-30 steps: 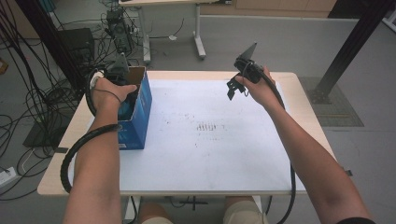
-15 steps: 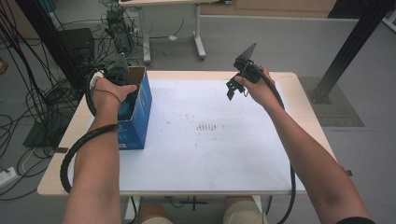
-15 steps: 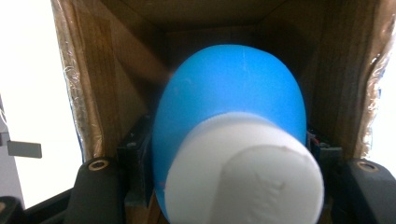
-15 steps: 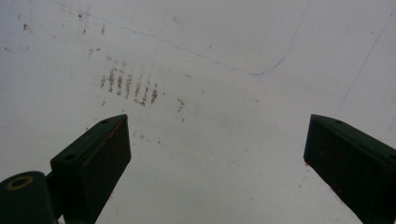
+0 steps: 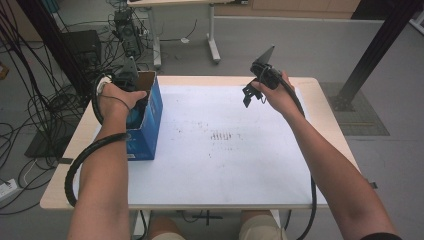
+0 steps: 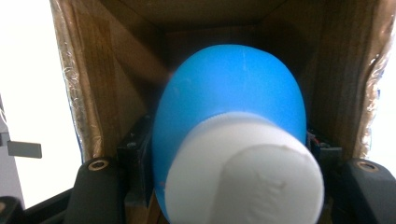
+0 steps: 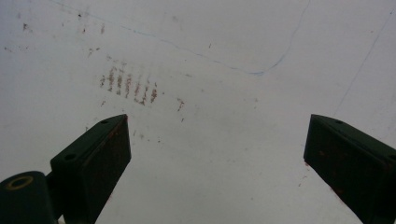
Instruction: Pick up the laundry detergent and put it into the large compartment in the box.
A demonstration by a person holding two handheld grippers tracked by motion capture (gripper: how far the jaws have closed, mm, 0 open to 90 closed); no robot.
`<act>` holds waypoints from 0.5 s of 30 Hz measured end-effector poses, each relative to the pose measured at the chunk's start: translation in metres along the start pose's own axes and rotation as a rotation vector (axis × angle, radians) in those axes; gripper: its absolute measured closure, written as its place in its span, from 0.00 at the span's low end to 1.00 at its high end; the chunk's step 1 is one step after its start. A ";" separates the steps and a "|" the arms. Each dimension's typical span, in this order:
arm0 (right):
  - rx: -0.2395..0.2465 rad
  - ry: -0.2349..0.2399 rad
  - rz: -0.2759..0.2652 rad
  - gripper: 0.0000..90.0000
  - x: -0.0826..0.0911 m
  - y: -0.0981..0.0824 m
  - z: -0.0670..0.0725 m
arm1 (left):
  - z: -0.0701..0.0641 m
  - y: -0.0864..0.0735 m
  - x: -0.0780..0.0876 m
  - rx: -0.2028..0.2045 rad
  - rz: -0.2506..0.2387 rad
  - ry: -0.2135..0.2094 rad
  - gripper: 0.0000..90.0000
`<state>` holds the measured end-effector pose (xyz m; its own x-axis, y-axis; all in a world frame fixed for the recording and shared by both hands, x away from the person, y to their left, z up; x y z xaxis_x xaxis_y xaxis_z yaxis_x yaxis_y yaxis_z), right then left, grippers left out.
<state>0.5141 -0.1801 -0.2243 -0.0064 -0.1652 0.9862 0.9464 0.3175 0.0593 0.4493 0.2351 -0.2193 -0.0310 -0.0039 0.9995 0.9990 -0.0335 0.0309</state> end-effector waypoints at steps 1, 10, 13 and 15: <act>0.002 0.000 0.000 0.08 0.000 0.000 0.000 | 0.000 0.000 0.000 0.000 0.001 0.000 0.40; 0.004 0.003 0.001 0.08 0.000 0.000 0.002 | 0.000 0.000 0.000 0.001 0.001 -0.003 0.40; 0.002 0.004 -0.001 0.08 0.000 0.000 0.001 | 0.000 0.000 0.000 0.000 0.000 -0.003 0.40; 0.002 0.004 -0.003 0.08 0.001 0.000 0.001 | 0.000 0.000 0.000 0.001 -0.001 -0.005 0.40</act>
Point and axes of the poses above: each handheld gripper's, and its own axes: x roughly backward along the jaws, y roughly out of its top, z roughly to its left, the point moved 6 cm from there along -x, roughly forward along the jaws, and after that the axes turned 2 degrees about -x, right-handed, at the moved point
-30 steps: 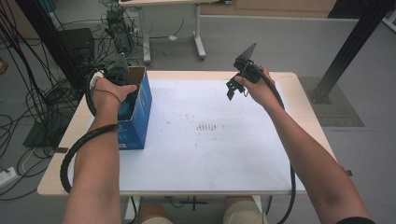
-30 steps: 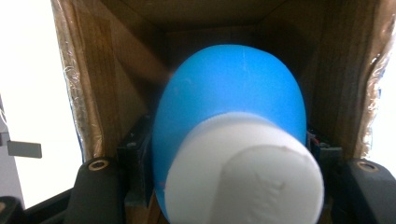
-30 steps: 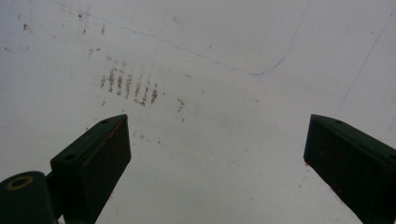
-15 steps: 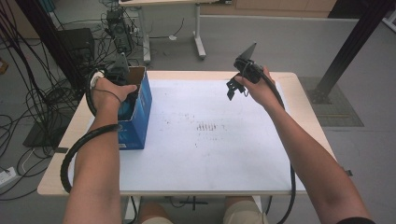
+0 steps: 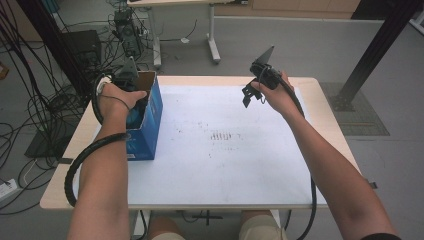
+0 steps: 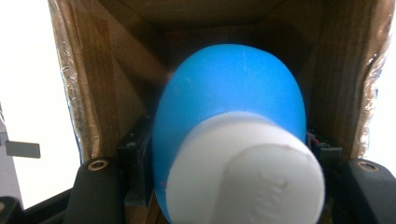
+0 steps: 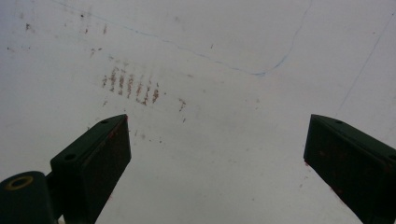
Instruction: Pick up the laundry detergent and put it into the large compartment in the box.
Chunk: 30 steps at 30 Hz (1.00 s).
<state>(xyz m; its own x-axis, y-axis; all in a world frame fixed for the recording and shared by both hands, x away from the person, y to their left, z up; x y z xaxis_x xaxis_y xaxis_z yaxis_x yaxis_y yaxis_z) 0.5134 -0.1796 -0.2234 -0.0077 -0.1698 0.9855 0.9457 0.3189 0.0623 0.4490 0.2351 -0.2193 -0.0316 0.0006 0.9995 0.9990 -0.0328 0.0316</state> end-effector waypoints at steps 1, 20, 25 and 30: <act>0.000 0.002 -0.001 0.08 0.000 0.000 -0.001 | 0.000 0.000 0.000 0.001 -0.001 0.000 0.40; -0.003 0.003 -0.004 0.08 0.002 -0.002 -0.001 | 0.001 -0.001 0.000 0.004 -0.003 -0.009 0.39; -0.004 0.002 -0.006 0.08 0.002 -0.002 -0.001 | 0.003 -0.002 0.000 0.010 -0.003 -0.014 0.37; -0.003 0.000 -0.009 0.08 0.003 -0.002 0.000 | 0.004 -0.003 0.002 0.010 -0.006 -0.016 0.35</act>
Point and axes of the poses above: each handheld gripper's, and its own axes: x roughly backward along the jaws, y roughly out of its top, z roughly to its left, the point moved 6 cm from there along -x, roughly forward along the jaws, and after that the axes turned 2 degrees about -x, right-handed, at the moved point
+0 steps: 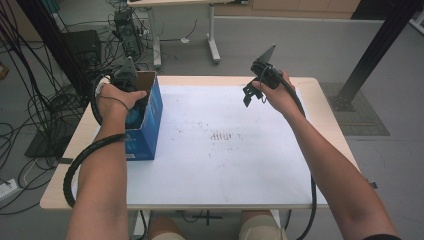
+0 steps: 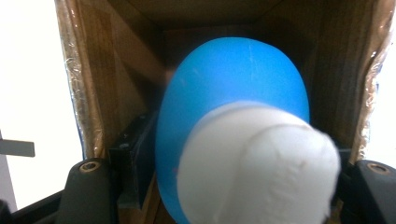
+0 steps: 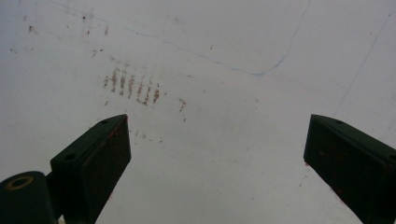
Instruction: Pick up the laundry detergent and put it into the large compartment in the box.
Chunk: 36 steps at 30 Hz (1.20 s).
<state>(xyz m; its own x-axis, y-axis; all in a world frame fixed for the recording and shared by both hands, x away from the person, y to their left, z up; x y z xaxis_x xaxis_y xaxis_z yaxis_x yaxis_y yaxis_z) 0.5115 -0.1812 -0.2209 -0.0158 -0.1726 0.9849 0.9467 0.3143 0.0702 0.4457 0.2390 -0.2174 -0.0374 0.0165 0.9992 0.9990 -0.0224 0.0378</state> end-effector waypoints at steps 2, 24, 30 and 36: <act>0.001 0.001 0.001 0.08 0.000 0.000 0.000 | 0.000 0.000 0.001 -0.002 0.001 -0.002 0.35; 0.007 -0.003 -0.003 0.08 0.002 -0.001 0.007 | -0.006 -0.009 0.027 -0.034 -0.007 0.005 0.29; 0.010 -0.004 -0.008 0.08 0.003 -0.001 0.009 | -0.007 -0.015 0.045 -0.063 -0.034 0.003 0.26; 0.002 -0.011 -0.007 0.08 0.002 0.001 0.009 | -0.013 -0.021 0.063 -0.121 -0.057 -0.006 0.21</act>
Point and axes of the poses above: each handheld gripper's, and its own axes: x roughly backward along the jaws, y roughly out of its top, z roughly to its left, the point moved 6 cm from there along -x, roughly forward along the jaws, and after that the axes turned 2 degrees about -x, right-handed, at the moved point
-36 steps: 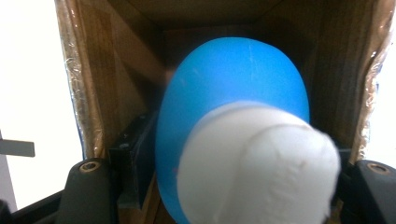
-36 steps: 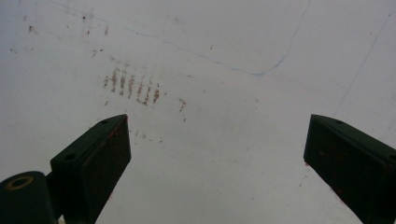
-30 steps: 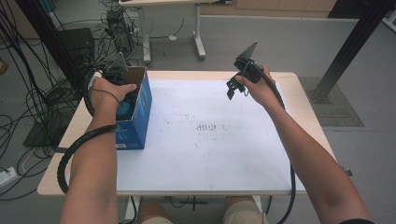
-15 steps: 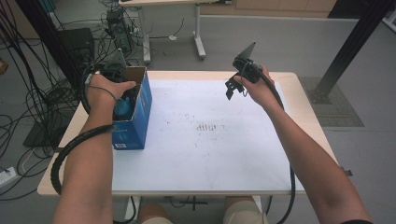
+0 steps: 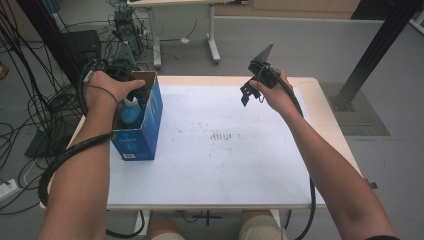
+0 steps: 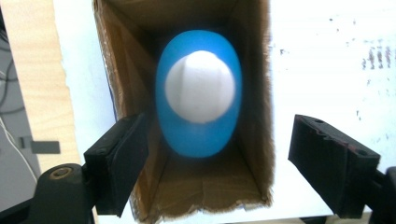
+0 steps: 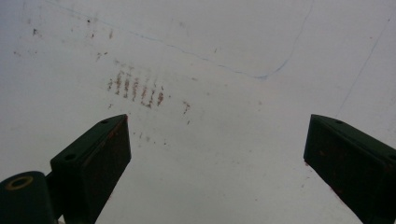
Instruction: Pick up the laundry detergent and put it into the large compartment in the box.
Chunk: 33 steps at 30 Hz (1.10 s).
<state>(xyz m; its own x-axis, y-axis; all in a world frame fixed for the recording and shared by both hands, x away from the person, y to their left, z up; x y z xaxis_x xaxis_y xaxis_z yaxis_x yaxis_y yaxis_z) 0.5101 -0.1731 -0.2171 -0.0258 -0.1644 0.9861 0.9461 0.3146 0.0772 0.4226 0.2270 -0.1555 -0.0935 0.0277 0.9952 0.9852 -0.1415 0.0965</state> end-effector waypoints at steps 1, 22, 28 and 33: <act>-0.001 -0.001 0.002 0.08 0.000 0.001 0.000 | -0.002 -0.001 0.002 -0.012 -0.005 0.002 0.21; -0.017 -0.019 0.017 0.08 0.000 0.021 0.005 | -0.064 -0.011 0.026 -0.360 -0.037 -0.024 0.14; -0.020 -0.016 0.024 0.08 -0.003 0.024 0.003 | -0.090 -0.013 0.031 -0.509 -0.042 -0.021 0.12; -0.032 -0.012 0.022 0.08 -0.001 0.025 0.000 | -0.115 -0.017 0.032 -0.658 -0.041 0.008 0.12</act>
<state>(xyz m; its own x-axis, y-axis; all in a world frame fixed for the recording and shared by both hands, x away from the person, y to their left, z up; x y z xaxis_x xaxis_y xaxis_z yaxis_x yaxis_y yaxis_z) 0.5336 -0.1653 -0.2159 -0.0089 -0.1468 0.9891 0.9562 0.2883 0.0514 0.3864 0.1167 -0.1233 -0.1326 0.0394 0.9904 0.6876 -0.7160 0.1205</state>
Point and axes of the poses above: each handheld gripper's, and its own axes: x roughly backward along the jaws, y roughly out of its top, z roughly to its left, the point moved 6 cm from there along -x, roughly forward along the jaws, and after that the axes turned 2 degrees about -x, right-handed, at the moved point
